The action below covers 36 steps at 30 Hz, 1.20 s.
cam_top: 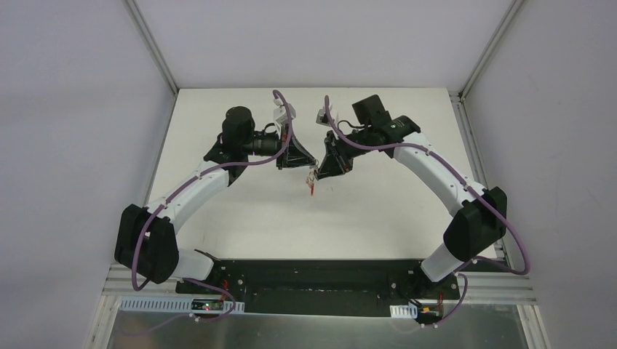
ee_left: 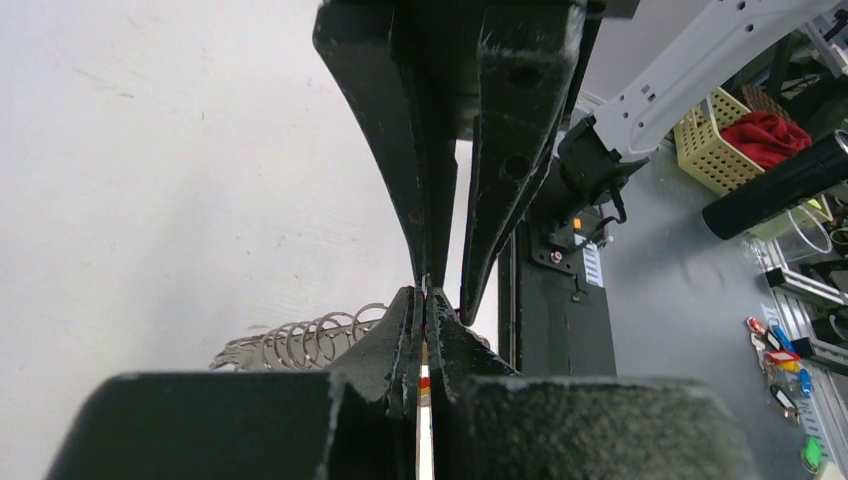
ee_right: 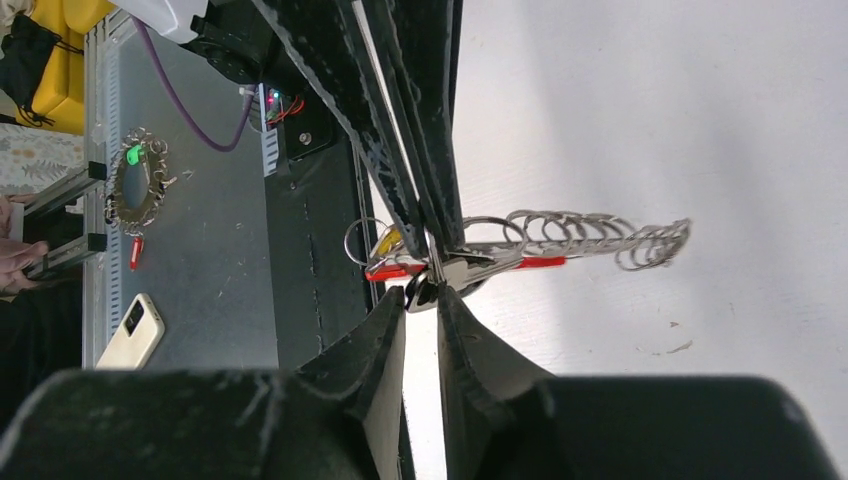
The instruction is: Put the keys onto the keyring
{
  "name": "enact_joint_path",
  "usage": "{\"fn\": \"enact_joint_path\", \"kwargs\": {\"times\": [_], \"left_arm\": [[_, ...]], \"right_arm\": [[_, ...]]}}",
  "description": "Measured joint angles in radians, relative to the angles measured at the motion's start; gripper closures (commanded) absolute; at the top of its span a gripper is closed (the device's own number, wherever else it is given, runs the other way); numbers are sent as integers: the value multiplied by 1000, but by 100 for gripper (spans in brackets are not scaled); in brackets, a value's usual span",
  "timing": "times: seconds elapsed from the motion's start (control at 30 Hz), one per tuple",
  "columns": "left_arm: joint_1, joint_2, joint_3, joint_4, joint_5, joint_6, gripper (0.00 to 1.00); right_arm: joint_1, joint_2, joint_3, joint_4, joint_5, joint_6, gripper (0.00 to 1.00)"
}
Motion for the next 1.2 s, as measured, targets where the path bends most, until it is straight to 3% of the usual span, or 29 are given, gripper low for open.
{"fn": "enact_joint_path", "kwargs": {"times": [0.3, 0.67, 1.2], "left_arm": [[2, 0, -20, 171, 13, -154, 100], [2, 12, -48, 355, 40, -290, 100], [2, 48, -68, 467, 55, -373, 100]], "right_arm": [[-2, -3, -19, 35, -35, 20, 90], [-19, -6, -19, 37, -45, 30, 67], [-84, -71, 28, 31, -81, 32, 64]]}}
